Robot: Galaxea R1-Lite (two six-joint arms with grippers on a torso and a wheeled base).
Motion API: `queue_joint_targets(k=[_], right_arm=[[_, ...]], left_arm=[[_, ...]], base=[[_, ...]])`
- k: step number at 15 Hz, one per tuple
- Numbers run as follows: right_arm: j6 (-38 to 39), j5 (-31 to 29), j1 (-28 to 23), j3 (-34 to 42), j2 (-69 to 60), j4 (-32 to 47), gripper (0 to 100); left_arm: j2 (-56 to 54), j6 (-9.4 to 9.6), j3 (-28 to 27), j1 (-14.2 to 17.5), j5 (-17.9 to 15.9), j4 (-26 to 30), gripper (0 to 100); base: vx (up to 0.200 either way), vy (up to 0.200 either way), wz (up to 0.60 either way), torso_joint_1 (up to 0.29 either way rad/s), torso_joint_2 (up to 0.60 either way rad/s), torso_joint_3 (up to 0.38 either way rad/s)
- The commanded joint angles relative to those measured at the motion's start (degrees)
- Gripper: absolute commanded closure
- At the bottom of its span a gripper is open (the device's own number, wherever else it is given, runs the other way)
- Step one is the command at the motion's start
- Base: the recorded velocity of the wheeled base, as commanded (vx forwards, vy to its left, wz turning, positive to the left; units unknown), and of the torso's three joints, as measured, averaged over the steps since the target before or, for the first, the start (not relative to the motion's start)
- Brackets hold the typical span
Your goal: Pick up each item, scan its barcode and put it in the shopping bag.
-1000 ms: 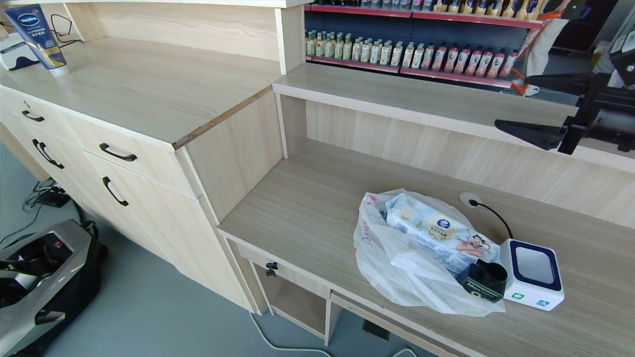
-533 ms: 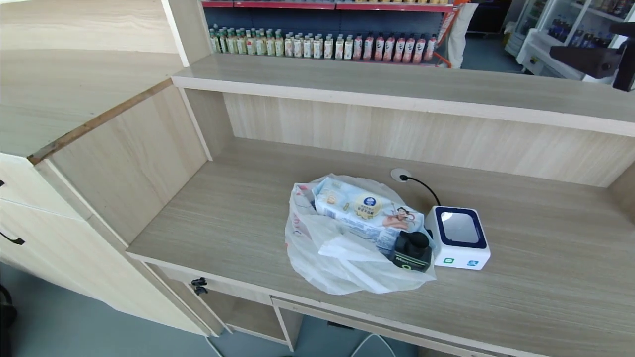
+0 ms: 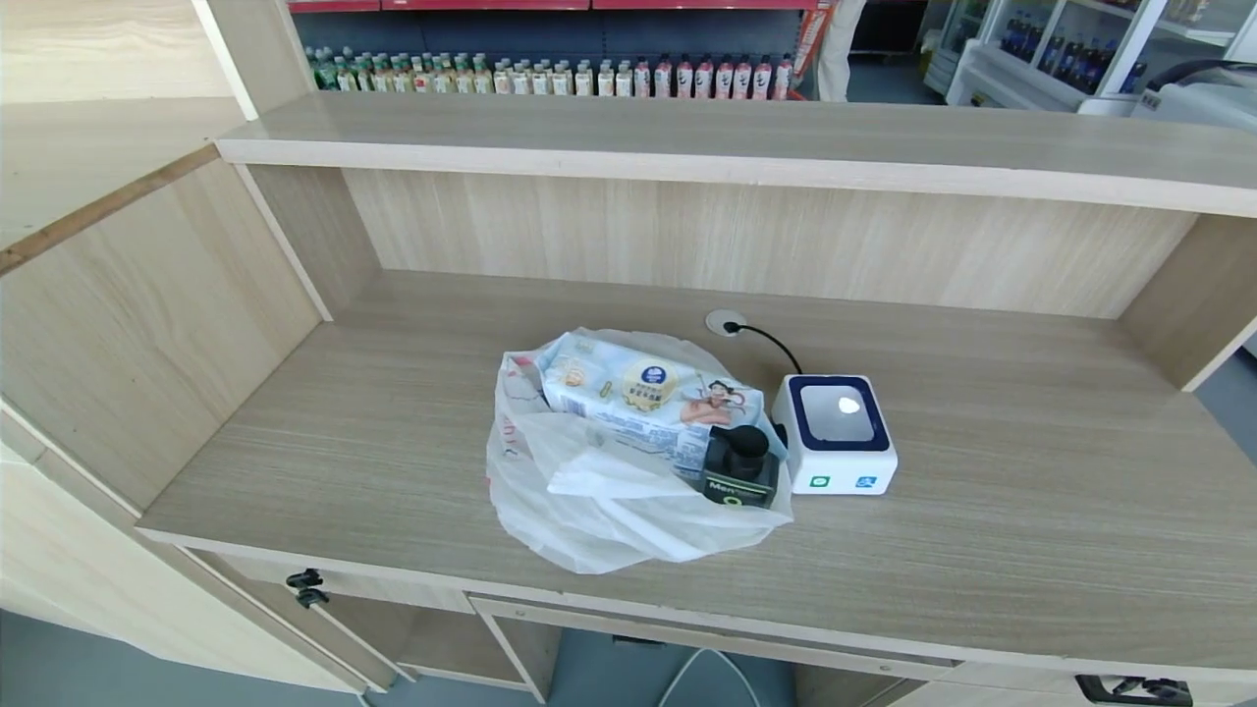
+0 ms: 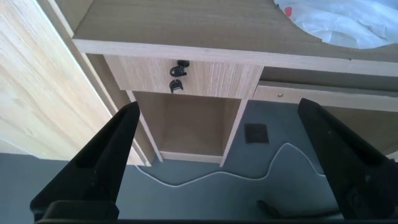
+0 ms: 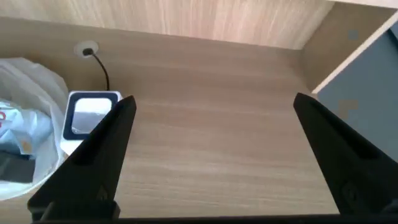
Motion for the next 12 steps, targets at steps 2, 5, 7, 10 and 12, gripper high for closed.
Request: queue_joint_targets(k=[2,5,7,10,12], right_arm=[[1.11,0.8,-0.53,37.94,-34.58,-3.56,0],[3.83,-0.08,3.25,40.48,-41.88,-4.88,0],[2.87,0.1,3.34,40.48,-41.96,-6.99,0],[3.04,0.1,3.34,40.48,-41.96,-6.99,0],[3.04,0.1,3.34,40.48,-41.96,-6.99,0]], left_arm=[[0.05,-0.01,0.0,0.02,0.07,-0.01,0],[0.05,-0.01,0.0,0.02,-0.02,-0.01,0],[0.05,-0.01,0.0,0.02,-0.02,-0.01,0],[0.05,-0.01,0.0,0.02,-0.02,-0.01,0],[0.05,-0.01,0.0,0.02,-0.02,-0.01,0]], base=[[0.0,0.0,0.0,0.0,0.0,0.0],[0.0,0.0,0.0,0.0,0.0,0.0],[0.0,0.0,0.0,0.0,0.0,0.0],[0.0,0.0,0.0,0.0,0.0,0.0],[0.0,0.0,0.0,0.0,0.0,0.0]])
